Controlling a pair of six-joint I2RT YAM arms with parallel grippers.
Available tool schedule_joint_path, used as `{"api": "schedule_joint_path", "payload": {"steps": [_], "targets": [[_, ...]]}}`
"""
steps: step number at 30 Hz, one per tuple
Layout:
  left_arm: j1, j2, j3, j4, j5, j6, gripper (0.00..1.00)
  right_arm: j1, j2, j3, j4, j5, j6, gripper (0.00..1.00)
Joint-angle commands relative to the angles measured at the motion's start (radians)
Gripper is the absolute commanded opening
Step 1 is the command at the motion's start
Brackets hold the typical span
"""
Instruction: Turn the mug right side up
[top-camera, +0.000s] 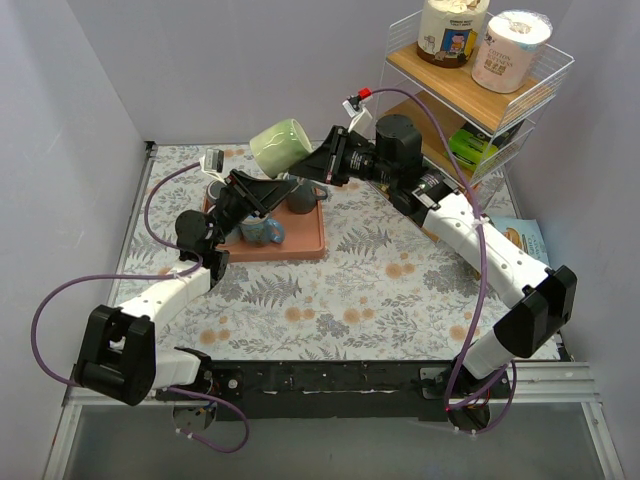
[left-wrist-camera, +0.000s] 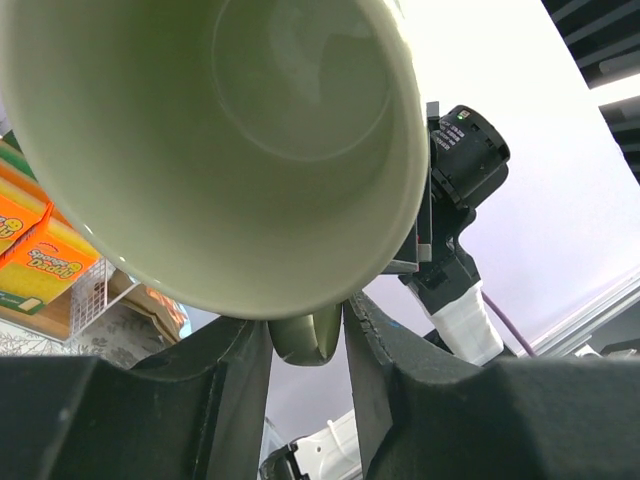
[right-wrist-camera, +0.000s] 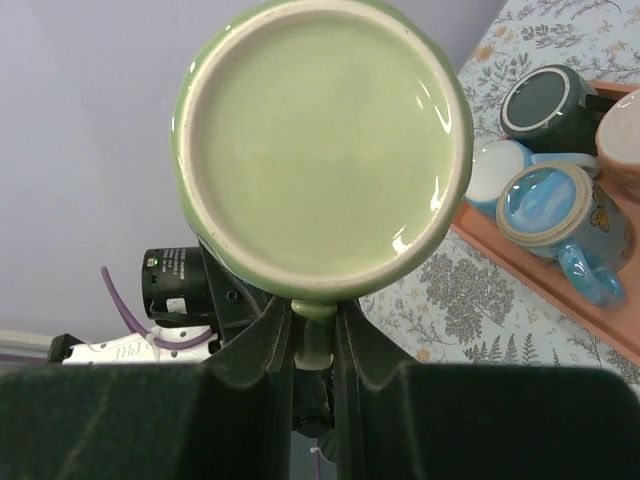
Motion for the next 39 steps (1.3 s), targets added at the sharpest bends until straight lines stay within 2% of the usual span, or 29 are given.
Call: {"api": "schedule_joint_path", "payload": {"steps": [1,8,17,20,22,31,34,37,38,39], "targets": [[-0.003,-0.002,0.029,0.046,-0.010,-0.158,0.32,0.002,-0.066,-0.014,0.193,-0.055,0.043,0.01],[-0.004,0.010,0.000,0.116,-0.094,-0.247,0.30,0.002,-0.119,-0.129,0.293,-0.009,0.069,0.01],[-0.004,0.007,-0.006,0.113,-0.110,-0.252,0.22,0.003,-0.138,-0.158,0.292,-0.012,0.055,0.01],[-0.004,0.013,0.002,0.112,-0.103,-0.252,0.15,0.003,-0.145,-0.174,0.290,-0.013,0.052,0.01],[-0.004,0.020,0.006,0.108,-0.097,-0.252,0.00,0.005,-0.148,-0.181,0.290,-0.016,0.051,0.01],[-0.003,-0.022,0.066,-0.002,-0.080,-0.200,0.00,0.003,-0.192,-0.232,0.272,0.024,0.014,0.01],[-0.004,-0.045,0.085,-0.053,-0.085,-0.180,0.00,0.003,-0.201,-0.236,0.275,0.034,0.014,0.08],[-0.004,-0.056,0.097,-0.065,-0.088,-0.175,0.00,0.000,-0.198,-0.236,0.284,0.033,0.026,0.20],[-0.004,-0.056,0.097,-0.065,-0.088,-0.177,0.00,-0.001,-0.198,-0.236,0.290,0.034,0.031,0.30],[-0.004,-0.059,0.097,-0.071,-0.087,-0.178,0.00,-0.002,-0.200,-0.239,0.296,0.034,0.037,0.35]]}}
